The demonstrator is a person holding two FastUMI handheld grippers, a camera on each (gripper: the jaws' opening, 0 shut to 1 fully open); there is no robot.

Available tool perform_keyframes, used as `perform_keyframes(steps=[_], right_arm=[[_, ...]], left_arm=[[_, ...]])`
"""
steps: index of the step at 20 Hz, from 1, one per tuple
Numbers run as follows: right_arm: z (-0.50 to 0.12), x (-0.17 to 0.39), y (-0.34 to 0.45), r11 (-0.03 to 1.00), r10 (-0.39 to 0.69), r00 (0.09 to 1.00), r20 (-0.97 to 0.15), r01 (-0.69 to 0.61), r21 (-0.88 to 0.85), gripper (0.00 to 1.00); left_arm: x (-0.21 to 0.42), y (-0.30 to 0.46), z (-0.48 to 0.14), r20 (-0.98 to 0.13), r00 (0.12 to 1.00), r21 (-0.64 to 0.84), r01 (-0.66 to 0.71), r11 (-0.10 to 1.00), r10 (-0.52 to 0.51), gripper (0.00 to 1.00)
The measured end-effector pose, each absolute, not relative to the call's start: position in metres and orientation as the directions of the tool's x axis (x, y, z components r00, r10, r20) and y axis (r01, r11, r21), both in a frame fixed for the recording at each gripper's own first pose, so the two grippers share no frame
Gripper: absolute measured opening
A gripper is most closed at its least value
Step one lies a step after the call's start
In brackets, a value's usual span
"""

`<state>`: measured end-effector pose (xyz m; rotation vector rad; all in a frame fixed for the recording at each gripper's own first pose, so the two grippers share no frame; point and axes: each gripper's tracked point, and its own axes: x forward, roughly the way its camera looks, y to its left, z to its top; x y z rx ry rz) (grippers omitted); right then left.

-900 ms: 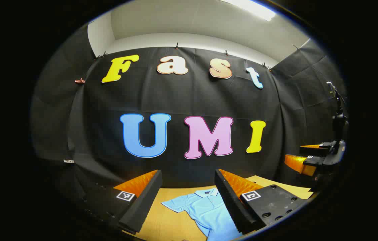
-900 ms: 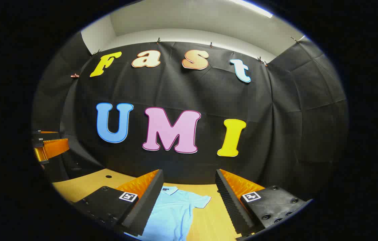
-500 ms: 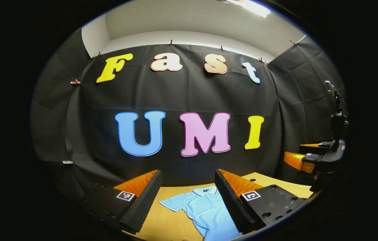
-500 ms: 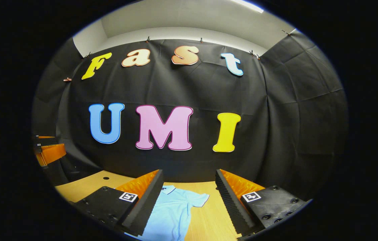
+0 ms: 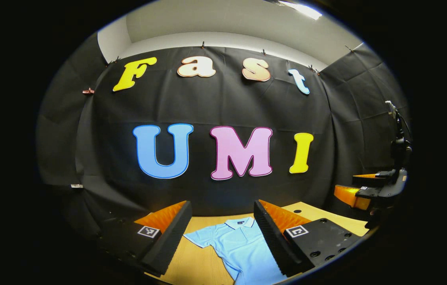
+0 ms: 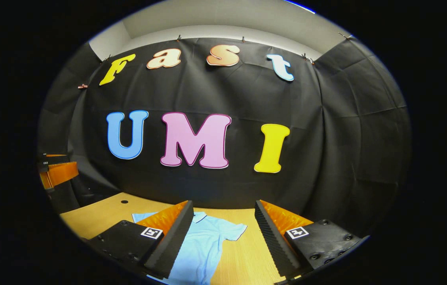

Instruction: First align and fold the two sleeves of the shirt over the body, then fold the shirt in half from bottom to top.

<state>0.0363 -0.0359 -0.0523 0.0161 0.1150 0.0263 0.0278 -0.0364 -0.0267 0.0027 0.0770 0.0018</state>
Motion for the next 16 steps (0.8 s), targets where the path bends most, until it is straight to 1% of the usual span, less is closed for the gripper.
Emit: perform_keyframes(steps=[4,9,16], right_arm=[[-0.064,0.059,-0.043,0.999,0.046,0.99,-0.132,-0.049,-0.021,0.97],[-0.089,0.109,-0.055,0.998,0.047,0.987,-0.154,-0.054,-0.044,0.96],[-0.169,0.193,-0.073,0.998,0.039,0.954,-0.297,-0.05,-0.03,0.97]], left_arm=[[0.033,-0.034,-0.033,-0.094,0.995,-0.002,-0.019,1.0,0.018,1.0],[0.047,-0.026,-0.041,-0.111,0.992,0.004,-0.059,0.998,0.059,1.0],[0.077,-0.012,-0.062,-0.155,0.981,0.009,-0.12,0.993,0.12,1.0]])
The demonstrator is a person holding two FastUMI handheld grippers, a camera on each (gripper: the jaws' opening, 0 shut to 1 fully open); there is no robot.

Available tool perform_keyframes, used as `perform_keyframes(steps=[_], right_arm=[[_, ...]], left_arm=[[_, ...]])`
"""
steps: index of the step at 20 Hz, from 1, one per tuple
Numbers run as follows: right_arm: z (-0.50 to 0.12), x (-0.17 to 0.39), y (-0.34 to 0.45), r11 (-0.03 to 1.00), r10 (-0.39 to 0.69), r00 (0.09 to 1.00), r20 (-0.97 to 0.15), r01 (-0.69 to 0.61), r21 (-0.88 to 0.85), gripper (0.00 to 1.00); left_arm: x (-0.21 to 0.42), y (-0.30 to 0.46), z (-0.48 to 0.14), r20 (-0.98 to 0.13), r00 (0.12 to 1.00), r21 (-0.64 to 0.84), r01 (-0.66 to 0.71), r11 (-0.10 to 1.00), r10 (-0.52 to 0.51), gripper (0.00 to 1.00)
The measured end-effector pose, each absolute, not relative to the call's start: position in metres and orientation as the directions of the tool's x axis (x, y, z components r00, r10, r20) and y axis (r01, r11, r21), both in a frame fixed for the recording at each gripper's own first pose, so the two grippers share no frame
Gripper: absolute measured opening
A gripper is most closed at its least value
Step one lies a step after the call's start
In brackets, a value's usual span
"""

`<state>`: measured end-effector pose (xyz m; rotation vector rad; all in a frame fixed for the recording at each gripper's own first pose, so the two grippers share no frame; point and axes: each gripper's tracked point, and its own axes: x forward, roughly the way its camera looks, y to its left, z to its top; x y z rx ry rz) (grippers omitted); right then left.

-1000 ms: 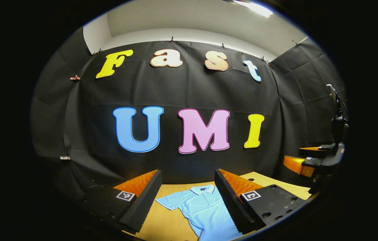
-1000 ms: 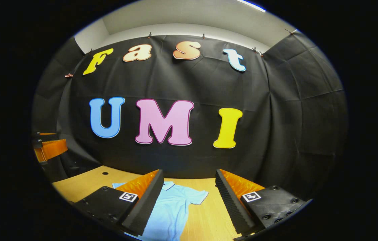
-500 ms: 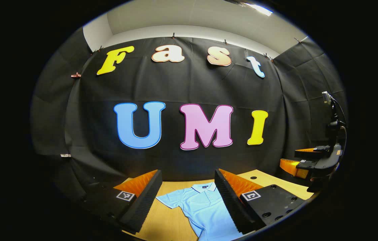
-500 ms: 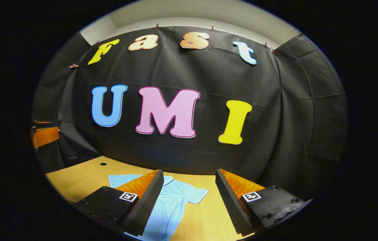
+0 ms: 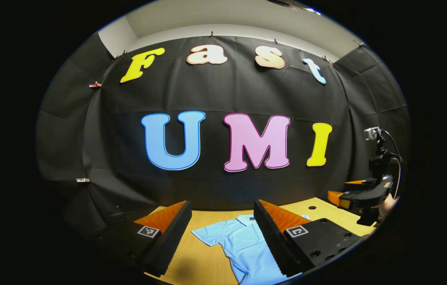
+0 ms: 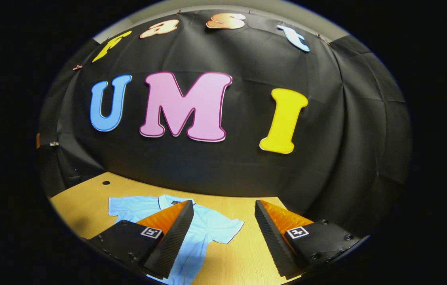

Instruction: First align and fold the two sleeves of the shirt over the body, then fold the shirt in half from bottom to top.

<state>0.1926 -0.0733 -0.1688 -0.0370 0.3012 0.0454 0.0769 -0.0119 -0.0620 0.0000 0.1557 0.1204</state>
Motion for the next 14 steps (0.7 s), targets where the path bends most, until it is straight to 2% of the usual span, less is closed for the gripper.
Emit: perform_keyframes(steps=[6,14], right_arm=[[-0.26,0.263,-0.094,1.0,0.022,0.889,-0.457,-0.024,0.0,0.97],[-0.374,0.305,-0.114,0.999,0.014,0.761,-0.649,0.023,0.049,0.97]], left_arm=[[0.103,0.007,-0.09,-0.219,0.957,0.03,-0.186,0.982,0.188,1.0],[0.127,0.018,-0.127,-0.305,0.921,0.032,-0.244,0.969,0.242,1.0]])
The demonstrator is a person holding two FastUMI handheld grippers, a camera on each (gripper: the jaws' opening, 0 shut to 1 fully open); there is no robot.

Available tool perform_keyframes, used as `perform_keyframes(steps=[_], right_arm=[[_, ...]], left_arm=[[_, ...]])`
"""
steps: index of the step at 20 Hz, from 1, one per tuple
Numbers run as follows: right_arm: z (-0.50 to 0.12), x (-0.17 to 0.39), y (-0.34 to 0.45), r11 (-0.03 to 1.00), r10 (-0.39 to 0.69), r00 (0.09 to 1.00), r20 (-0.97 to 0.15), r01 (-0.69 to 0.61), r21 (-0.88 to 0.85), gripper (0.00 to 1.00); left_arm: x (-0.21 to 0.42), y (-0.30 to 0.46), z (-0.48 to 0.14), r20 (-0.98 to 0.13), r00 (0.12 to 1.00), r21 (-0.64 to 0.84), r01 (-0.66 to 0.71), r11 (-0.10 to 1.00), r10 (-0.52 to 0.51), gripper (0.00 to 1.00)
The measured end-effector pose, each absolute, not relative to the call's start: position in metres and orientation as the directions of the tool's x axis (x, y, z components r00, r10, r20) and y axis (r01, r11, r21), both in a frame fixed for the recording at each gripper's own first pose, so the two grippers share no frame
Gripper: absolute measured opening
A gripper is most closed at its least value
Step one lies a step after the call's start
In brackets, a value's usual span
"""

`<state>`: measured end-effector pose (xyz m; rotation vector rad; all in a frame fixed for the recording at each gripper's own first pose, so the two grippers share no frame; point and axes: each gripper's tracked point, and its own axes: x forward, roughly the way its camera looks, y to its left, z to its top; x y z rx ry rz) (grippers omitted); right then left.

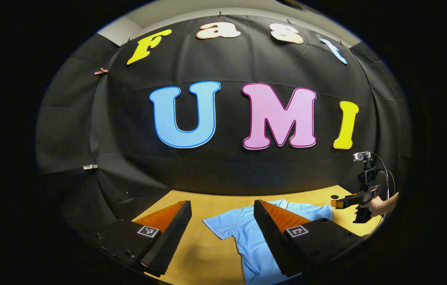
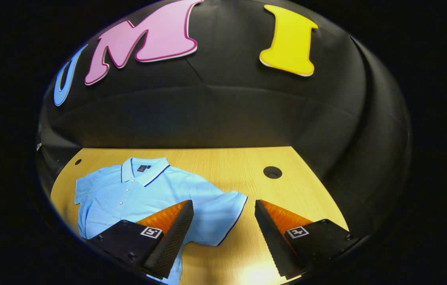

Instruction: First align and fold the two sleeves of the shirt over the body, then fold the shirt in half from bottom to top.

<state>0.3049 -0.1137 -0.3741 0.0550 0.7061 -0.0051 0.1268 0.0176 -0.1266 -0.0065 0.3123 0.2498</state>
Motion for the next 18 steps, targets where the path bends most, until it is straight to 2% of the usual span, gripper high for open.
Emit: perform_keyframes(steps=[7,11,13,15,17,18], right_arm=[[-0.447,0.326,-0.125,0.998,-0.002,0.667,-0.745,0.048,0.041,0.97],[-0.472,0.325,-0.131,0.995,-0.015,0.629,-0.777,0.085,0.05,0.97],[-0.471,0.33,-0.13,0.995,-0.015,0.639,-0.769,0.086,0.052,0.98],[-0.472,0.33,-0.125,0.995,-0.01,0.635,-0.773,0.083,0.056,0.93],[-0.471,0.329,-0.119,0.994,-0.006,0.629,-0.777,0.085,0.061,0.8],[-0.47,0.329,-0.115,0.995,-0.003,0.626,-0.78,0.083,0.063,0.7]], left_arm=[[0.139,0.012,-0.144,-0.344,0.908,0.033,-0.244,0.969,0.24,1.0],[0.145,0.007,-0.146,-0.348,0.907,0.03,-0.242,0.97,0.237,1.0],[0.146,0.003,-0.147,-0.35,0.907,0.035,-0.236,0.971,0.233,1.0],[0.147,0.001,-0.145,-0.345,0.91,0.042,-0.23,0.972,0.23,1.0],[0.147,-0.001,-0.146,-0.345,0.91,0.044,-0.228,0.973,0.229,1.0],[0.147,-0.001,-0.145,-0.344,0.91,0.043,-0.231,0.972,0.231,1.0]])
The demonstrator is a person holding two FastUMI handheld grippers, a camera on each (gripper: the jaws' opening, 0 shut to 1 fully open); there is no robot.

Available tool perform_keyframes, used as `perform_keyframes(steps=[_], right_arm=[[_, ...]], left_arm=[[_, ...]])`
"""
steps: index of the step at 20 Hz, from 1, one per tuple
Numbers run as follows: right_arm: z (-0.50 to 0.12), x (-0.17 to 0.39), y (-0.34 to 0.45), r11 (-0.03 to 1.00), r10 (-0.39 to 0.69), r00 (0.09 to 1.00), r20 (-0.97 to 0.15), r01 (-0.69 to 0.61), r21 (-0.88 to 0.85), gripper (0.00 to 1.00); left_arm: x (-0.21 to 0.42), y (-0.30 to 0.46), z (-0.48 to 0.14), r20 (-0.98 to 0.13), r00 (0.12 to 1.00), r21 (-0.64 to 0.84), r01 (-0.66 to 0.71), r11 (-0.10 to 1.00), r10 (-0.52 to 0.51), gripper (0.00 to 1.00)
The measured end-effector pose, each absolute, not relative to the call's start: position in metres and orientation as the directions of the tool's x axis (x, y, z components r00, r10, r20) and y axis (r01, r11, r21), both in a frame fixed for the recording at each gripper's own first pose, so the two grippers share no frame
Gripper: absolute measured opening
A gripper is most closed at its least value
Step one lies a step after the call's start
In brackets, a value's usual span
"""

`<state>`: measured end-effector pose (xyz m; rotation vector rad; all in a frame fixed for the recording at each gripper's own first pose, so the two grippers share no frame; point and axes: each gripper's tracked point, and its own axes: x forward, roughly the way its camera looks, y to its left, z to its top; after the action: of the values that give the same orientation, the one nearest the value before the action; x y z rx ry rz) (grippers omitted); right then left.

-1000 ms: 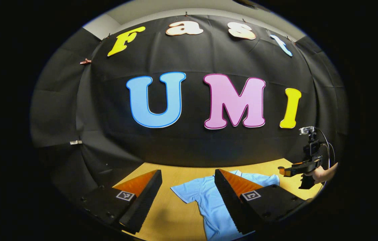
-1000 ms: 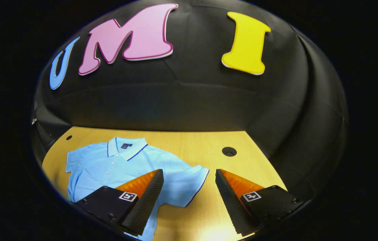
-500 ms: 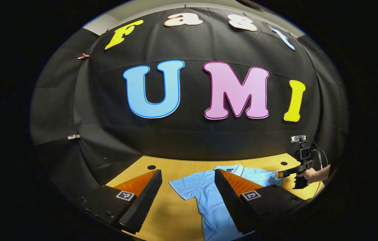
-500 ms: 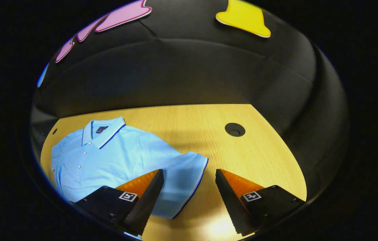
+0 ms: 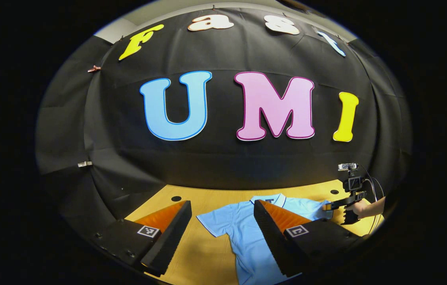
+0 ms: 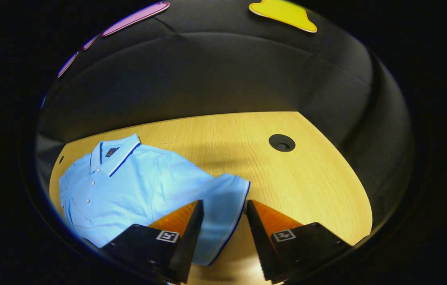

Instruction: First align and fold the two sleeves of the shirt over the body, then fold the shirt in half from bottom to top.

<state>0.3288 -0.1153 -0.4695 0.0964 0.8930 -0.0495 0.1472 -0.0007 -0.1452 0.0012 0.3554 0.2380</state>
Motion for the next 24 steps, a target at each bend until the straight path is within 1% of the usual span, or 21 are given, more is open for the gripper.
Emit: perform_keyframes(steps=[1,2,4,5,6,9,11,13,18,19,20,24], right_arm=[[-0.47,0.33,-0.115,0.994,-0.003,0.624,-0.781,0.086,0.065,0.55],[-0.47,0.329,-0.113,0.993,0.005,0.62,-0.785,0.087,0.075,0.48],[-0.469,0.332,-0.112,0.991,0.002,0.617,-0.787,0.104,0.083,0.23],[-0.469,0.332,-0.113,0.989,-0.006,0.612,-0.791,0.122,0.087,0.2],[-0.468,0.333,-0.111,0.985,-0.007,0.609,-0.793,0.141,0.099,0.06],[-0.467,0.333,-0.113,0.973,-0.01,0.591,-0.807,0.191,0.128,0.05],[-0.458,0.338,-0.111,0.977,-0.027,0.604,-0.796,0.183,0.106,0.05],[-0.44,0.346,-0.101,0.989,-0.026,0.638,-0.77,0.126,0.072,0.05],[-0.398,0.368,-0.031,0.997,0.064,0.704,-0.707,-0.067,0.023,0.05],[-0.393,0.368,-0.013,0.994,0.09,0.708,-0.7,-0.106,0.021,0.0],[-0.39,0.368,0.004,0.99,0.114,0.708,-0.697,-0.137,0.022,0.05],[-0.394,0.355,0.062,0.973,0.188,0.678,-0.711,-0.226,0.042,0.05]], left_arm=[[0.148,-0.001,-0.145,-0.344,0.91,0.04,-0.232,0.972,0.232,1.0],[0.147,-0.001,-0.145,-0.344,0.91,0.038,-0.233,0.972,0.231,1.0],[0.147,-0.001,-0.147,-0.345,0.909,0.036,-0.237,0.971,0.234,1.0],[0.146,-0.001,-0.148,-0.347,0.908,0.034,-0.238,0.971,0.235,1.0],[0.145,0.0,-0.148,-0.348,0.907,0.032,-0.239,0.97,0.235,1.0],[0.144,0.001,-0.15,-0.35,0.907,0.032,-0.24,0.97,0.235,1.0],[0.142,0.002,-0.149,-0.349,0.907,0.034,-0.241,0.97,0.237,1.0],[0.14,0.004,-0.15,-0.349,0.907,0.031,-0.24,0.97,0.235,1.0],[0.135,0.011,-0.155,-0.35,0.906,0.017,-0.248,0.969,0.238,1.0],[0.134,0.013,-0.155,-0.348,0.906,0.014,-0.25,0.968,0.239,1.0],[0.132,0.014,-0.155,-0.347,0.906,0.011,-0.253,0.968,0.241,1.0],[0.126,0.027,-0.153,-0.339,0.904,0.01,-0.271,0.962,0.258,1.0]])
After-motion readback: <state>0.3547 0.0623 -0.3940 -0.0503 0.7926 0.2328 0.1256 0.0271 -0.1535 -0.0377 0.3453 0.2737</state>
